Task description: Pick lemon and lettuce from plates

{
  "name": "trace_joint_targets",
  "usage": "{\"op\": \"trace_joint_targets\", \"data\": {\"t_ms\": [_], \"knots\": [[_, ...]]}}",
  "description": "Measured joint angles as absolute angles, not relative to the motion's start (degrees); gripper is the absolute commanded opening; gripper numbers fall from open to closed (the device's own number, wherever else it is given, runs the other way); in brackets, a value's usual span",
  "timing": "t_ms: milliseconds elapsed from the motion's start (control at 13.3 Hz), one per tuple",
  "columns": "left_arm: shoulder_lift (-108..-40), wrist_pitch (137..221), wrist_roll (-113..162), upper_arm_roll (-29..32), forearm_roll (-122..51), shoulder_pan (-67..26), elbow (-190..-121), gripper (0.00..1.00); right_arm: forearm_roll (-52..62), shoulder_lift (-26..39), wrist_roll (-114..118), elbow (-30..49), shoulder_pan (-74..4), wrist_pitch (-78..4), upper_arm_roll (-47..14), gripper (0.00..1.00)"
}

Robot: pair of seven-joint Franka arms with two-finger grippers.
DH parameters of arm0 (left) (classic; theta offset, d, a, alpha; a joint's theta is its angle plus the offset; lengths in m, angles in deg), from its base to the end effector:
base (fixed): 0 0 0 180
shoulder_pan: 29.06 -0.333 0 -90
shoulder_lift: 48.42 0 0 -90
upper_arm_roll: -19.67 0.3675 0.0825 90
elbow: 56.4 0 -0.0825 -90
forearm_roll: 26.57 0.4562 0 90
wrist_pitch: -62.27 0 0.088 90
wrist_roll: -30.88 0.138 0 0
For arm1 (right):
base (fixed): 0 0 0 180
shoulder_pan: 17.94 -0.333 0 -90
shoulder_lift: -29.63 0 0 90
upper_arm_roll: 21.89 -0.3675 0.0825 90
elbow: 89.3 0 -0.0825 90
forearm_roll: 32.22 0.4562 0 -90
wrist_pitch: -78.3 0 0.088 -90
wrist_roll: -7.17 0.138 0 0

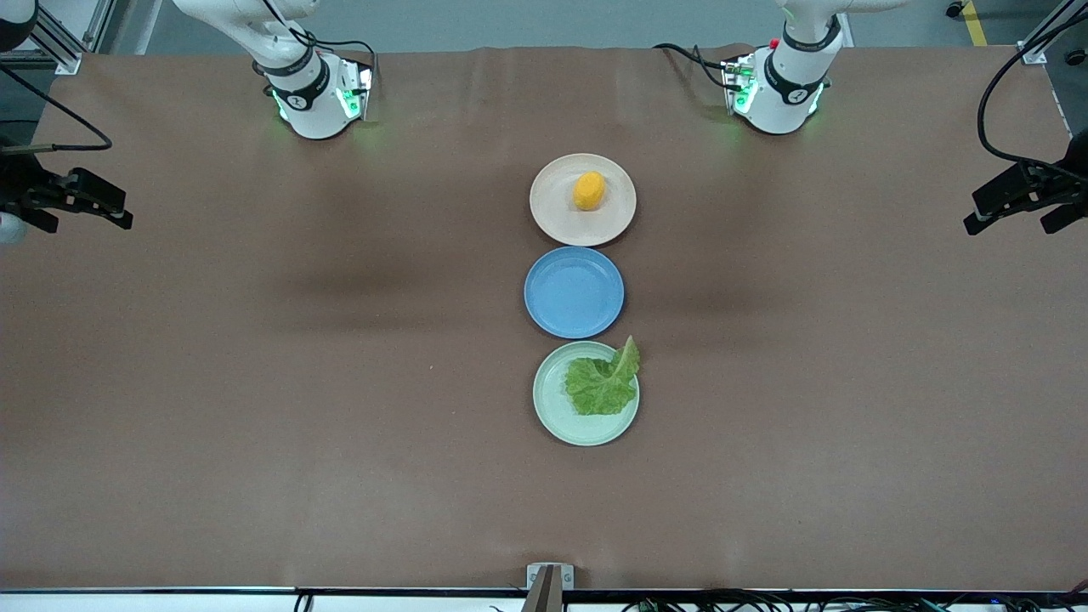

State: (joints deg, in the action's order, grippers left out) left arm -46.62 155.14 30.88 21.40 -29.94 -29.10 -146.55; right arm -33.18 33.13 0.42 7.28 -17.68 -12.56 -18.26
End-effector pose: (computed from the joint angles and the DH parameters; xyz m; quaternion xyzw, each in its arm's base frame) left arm 0.6231 0.0117 0.6681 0.9987 0.0158 0.0399 0.0293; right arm 0.6009 -0.0442 0.6213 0.9995 0.0253 -0.0199 0.0046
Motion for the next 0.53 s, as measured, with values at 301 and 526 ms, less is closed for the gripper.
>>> {"op": "trace_joint_targets", "data": {"t_ms": [301, 526], "knots": [[-46.62, 155.14, 30.88, 21.44, -29.94, -29.14, -146.55, 1.00, -33.18, 33.11, 0.42, 7.65, -17.23, -12.76, -19.04, 1.00], [-46.63, 155.14, 30.88, 21.47, -29.94, -29.15, -146.55, 1.00, -33.18, 33.11, 0.41, 7.65, -17.20, -12.76, -19.12, 1.00]]}}
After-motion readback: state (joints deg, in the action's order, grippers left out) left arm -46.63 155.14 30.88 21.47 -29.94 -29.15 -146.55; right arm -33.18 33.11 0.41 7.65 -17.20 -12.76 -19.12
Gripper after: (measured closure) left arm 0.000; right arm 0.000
